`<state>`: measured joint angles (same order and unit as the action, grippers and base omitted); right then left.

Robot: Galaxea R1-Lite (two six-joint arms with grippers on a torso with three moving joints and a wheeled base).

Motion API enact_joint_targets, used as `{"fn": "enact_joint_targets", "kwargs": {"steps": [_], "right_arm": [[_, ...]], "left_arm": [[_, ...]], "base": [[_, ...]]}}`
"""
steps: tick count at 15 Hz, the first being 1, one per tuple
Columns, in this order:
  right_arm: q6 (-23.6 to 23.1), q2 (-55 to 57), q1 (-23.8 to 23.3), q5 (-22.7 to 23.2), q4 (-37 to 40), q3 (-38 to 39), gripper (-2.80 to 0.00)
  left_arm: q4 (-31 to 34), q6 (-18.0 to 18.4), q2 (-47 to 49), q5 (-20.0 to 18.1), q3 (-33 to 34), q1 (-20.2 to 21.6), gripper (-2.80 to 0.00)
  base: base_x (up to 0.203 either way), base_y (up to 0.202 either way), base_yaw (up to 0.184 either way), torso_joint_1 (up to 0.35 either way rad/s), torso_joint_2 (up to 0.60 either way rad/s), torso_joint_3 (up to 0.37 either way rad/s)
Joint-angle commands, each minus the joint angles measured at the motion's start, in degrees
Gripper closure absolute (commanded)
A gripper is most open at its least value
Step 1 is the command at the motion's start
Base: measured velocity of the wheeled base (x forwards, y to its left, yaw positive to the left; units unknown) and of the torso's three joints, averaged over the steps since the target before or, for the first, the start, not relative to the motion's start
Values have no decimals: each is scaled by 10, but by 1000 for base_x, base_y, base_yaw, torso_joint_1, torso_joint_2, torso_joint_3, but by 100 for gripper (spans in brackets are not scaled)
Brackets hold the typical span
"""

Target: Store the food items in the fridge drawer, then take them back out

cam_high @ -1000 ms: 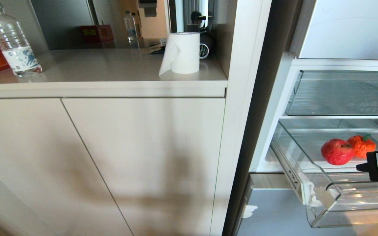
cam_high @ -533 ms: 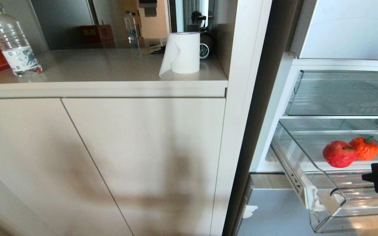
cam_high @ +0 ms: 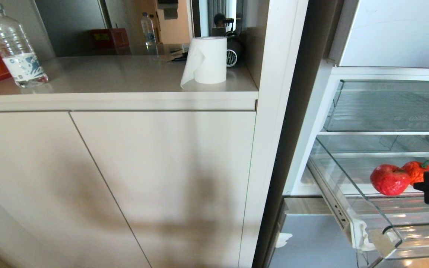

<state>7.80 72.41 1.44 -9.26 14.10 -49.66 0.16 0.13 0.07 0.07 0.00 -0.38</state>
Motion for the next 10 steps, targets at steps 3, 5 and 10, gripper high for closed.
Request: {"fn": "enact_joint_targets", "kwargs": {"steps": [3, 5, 10], "right_arm": [[4, 135, -9, -40, -95, -20, -280], [6, 153, -10, -45, -106, -38, -280], [6, 194, -26, -46, -108, -61, -280]], "left_arm": [[0, 0, 0, 0, 0, -1, 0], [0, 0, 0, 0, 0, 0, 0], [0, 0, 0, 0, 0, 0, 0]], "base": [[0, 0, 0, 0, 0, 0], [0, 0, 0, 0, 0, 0], [0, 0, 0, 0, 0, 0]]}}
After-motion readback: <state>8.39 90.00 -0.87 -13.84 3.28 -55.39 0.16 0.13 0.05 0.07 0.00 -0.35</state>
